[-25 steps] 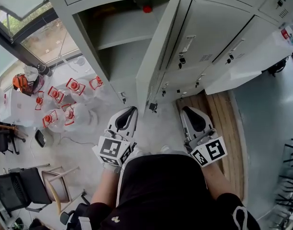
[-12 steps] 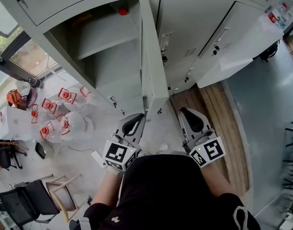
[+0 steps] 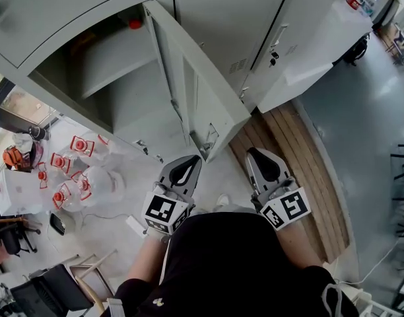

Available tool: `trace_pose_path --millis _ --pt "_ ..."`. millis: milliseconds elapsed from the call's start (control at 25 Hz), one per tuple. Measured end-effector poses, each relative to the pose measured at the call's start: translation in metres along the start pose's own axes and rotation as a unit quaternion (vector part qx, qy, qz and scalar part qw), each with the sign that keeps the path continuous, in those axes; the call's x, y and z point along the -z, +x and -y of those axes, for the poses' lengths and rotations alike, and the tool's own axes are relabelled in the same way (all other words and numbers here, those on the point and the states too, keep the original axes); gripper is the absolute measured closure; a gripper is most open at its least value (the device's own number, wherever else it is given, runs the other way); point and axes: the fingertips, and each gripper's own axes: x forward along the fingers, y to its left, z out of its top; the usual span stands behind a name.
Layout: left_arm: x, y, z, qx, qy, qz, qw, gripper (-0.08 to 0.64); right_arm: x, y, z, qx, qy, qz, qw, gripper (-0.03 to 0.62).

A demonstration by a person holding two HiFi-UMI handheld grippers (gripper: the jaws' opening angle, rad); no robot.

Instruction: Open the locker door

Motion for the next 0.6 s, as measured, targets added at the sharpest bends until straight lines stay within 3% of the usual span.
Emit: trace_pose_path --millis 320,600 --pt "-0.002 0.003 0.008 -0.002 0.003 -0.003 1.0000 0.532 0.000 -0.006 -0.001 -0.014 0.006 0.002 1.000 0.545" --pt "-0.013 -0.023 0.006 -0.036 0.005 0.009 0.9993 0.533 -0.007 0.006 -0.033 -0.092 0.002 0.016 0.996 0.543"
